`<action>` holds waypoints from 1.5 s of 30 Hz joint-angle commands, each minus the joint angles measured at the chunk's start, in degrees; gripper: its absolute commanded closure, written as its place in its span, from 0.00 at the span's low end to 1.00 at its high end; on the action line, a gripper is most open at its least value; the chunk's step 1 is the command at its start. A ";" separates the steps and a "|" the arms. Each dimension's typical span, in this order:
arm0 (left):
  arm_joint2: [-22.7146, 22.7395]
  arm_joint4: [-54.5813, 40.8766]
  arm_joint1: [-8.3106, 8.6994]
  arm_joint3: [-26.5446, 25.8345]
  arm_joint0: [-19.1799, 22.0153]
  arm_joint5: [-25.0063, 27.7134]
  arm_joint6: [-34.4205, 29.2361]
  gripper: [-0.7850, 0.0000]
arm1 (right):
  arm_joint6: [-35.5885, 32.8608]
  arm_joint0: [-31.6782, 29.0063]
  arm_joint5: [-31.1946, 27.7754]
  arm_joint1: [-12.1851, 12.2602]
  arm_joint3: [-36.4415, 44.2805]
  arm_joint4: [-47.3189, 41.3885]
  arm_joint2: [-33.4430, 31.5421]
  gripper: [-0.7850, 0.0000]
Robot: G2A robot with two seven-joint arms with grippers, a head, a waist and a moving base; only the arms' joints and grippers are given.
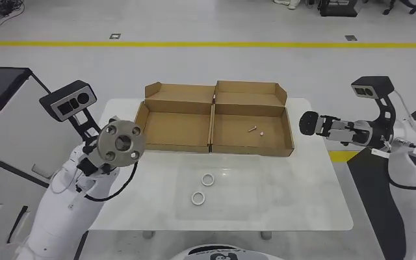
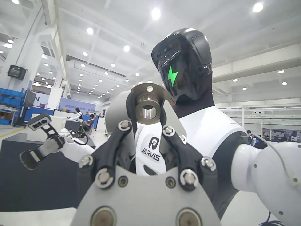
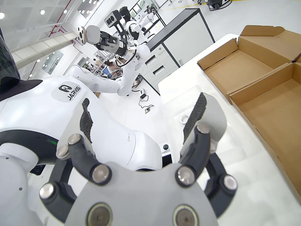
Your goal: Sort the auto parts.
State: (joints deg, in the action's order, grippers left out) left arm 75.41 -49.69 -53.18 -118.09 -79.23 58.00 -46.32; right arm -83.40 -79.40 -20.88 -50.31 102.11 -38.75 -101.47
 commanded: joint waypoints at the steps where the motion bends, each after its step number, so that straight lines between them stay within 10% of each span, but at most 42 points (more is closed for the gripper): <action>1: -0.19 2.12 0.57 0.25 -0.21 0.00 0.00 1.00 | 0.00 0.00 0.00 0.00 0.00 0.00 0.00 0.00; 15: -2.15 1.56 5.15 -0.68 -0.42 0.00 0.01 1.00 | 0.00 0.00 0.00 0.00 0.00 0.00 0.00 0.00; 45: -0.78 -6.80 4.52 -2.87 -0.91 0.00 0.00 1.00 | 0.00 0.00 0.00 0.00 0.00 0.00 0.00 0.00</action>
State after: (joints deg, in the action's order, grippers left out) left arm 74.62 -56.49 -48.65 -120.96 -80.14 58.00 -46.32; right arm -83.40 -79.40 -20.88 -50.31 102.11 -38.75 -101.47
